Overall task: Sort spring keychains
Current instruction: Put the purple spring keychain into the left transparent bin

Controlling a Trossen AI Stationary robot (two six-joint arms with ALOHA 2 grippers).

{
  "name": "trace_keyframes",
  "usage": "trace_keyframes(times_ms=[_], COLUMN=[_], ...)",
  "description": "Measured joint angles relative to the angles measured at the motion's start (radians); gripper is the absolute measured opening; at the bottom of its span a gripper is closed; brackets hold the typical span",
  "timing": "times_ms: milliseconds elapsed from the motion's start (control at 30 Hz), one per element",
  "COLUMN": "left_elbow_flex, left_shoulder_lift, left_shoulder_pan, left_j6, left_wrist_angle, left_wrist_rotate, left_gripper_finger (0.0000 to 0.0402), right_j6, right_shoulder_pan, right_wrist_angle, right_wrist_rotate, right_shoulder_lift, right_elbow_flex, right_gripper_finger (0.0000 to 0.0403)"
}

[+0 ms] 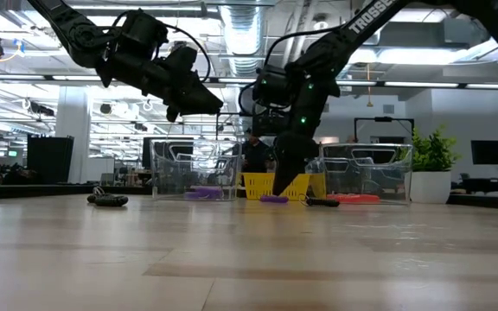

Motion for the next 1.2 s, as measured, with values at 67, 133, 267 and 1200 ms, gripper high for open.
trace_keyframes(times_ms=[67, 133, 267, 1200], left_elbow_flex=[0.0, 0.0, 0.0, 0.0], left_shoulder_lift=[0.0, 0.0, 0.0, 0.0], left_shoulder_pan=[0.0, 0.0, 0.0, 0.001], left_j6=[0.0, 0.0, 0.0, 0.009], left_wrist_angle=[0.0, 0.0, 0.0, 0.0], left_wrist_rotate=[0.0, 0.0, 0.0, 0.0], left_gripper_finger=[0.0112, 0.0112, 0.0112, 0.0112], right_j6=[0.0, 0.0, -0.014, -0.05], right_shoulder_pan=[-0.008, -0.016, -0.021, -0.004], right_wrist_angle=[0.0, 0.0, -0.001, -0.011], right_wrist_rotate=[0.0, 0.0, 0.0, 0.095], right_shoulder_lift=[0.0, 0.0, 0.0, -0.003], right_elbow_flex=[0.0, 0.0, 0.0, 0.005], right_gripper_finger=[0.0249, 0.0249, 0.0249, 0.0161])
